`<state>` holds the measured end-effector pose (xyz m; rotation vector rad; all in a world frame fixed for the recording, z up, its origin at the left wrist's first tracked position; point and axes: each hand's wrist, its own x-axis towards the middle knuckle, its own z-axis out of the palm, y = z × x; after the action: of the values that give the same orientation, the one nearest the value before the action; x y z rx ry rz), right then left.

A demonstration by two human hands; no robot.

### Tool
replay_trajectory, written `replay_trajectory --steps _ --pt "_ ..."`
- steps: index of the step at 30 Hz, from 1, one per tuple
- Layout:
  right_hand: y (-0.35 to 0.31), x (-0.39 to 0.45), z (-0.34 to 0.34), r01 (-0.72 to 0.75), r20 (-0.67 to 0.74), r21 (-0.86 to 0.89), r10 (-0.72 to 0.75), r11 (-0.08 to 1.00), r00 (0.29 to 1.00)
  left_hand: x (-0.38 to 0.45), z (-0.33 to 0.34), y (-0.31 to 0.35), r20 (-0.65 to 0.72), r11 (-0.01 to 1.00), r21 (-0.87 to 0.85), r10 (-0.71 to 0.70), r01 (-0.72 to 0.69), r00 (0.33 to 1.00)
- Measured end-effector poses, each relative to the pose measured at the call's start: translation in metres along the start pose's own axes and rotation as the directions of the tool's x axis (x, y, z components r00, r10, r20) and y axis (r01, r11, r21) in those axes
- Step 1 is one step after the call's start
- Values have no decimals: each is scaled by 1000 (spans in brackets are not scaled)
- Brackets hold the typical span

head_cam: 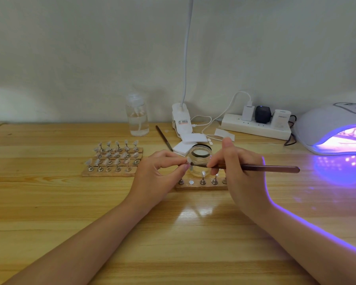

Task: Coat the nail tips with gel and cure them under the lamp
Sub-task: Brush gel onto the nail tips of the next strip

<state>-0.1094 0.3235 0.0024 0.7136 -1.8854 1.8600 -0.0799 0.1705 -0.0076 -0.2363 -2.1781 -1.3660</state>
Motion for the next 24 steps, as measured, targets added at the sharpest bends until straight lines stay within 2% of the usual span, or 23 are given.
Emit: replay_trajectory --steps 6,14,24 --pt "-1 2 -1 28 -39 42 -27 999 999 0 0 0 -3 1000 -7 -4 4 1000" --pt "0 1 1 70 36 -90 -67 994 997 0 1 -1 -6 1000 -1 -18 18 1000" --pt "4 2 -2 69 2 -51 -69 996 998 -1 0 1 -10 1000 -10 -23 23 1000"
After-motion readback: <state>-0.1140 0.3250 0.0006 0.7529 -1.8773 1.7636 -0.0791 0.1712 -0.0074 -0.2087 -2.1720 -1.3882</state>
